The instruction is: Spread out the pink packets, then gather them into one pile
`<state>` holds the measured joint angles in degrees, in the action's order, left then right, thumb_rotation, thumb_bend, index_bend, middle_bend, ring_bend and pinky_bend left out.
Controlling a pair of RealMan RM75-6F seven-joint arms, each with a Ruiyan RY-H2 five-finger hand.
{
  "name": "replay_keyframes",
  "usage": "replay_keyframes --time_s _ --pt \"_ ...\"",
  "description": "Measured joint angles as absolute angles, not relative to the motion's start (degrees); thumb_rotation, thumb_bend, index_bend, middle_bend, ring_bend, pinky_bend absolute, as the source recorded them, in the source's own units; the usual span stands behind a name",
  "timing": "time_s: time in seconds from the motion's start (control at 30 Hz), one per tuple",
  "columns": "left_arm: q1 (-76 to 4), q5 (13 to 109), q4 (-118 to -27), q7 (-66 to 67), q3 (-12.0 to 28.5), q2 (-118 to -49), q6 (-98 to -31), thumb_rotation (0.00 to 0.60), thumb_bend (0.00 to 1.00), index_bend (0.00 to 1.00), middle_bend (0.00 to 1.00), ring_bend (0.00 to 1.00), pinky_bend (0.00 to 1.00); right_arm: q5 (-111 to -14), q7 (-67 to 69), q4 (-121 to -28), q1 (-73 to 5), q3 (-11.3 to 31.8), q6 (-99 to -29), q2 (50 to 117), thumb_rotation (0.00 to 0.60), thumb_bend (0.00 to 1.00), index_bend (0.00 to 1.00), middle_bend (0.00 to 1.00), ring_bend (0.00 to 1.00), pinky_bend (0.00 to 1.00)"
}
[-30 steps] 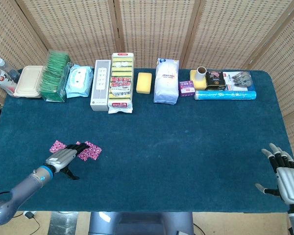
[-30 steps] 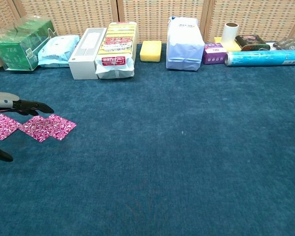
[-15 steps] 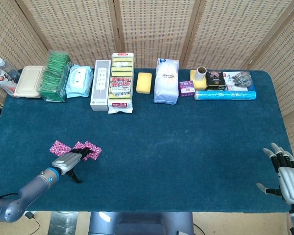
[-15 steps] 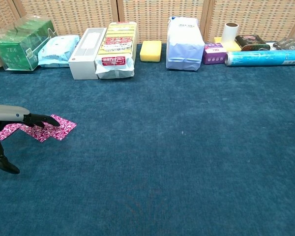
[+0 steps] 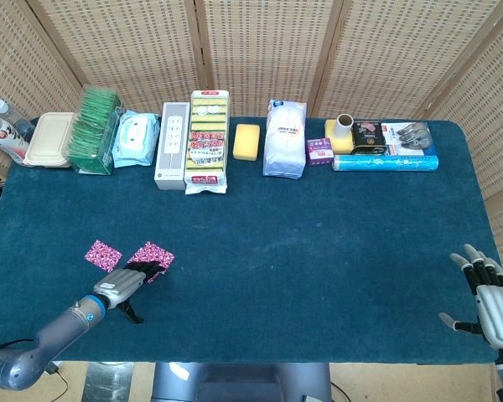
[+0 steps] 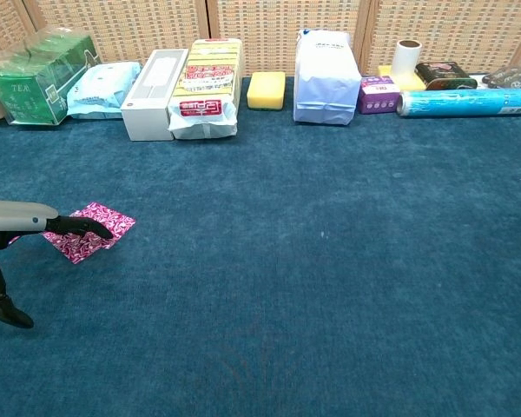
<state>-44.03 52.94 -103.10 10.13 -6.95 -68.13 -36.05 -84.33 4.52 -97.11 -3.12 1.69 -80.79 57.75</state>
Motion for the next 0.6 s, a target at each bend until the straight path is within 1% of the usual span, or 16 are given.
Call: replay_keyframes --time_s 0.27,0.6 --pt "-43.9 54.3 -104.3 10.4 -7.6 -68.7 -36.2 0.600 0.03 0.00 0.00 0.00 0.00 -84.7 4.7 -97.2 -2.9 1.5 -81.3 57.6 0.600 0.00 0.10 0.00 0.00 0.00" --pt "-43.5 56.1 -106.6 13.1 -8.8 -68.2 -38.4 0.600 0.03 0.00 0.00 0.00 0.00 -84.5 4.5 -97.3 -3.0 1.5 -80.9 57.5 0.600 0.00 0.10 0.00 0.00 0.00"
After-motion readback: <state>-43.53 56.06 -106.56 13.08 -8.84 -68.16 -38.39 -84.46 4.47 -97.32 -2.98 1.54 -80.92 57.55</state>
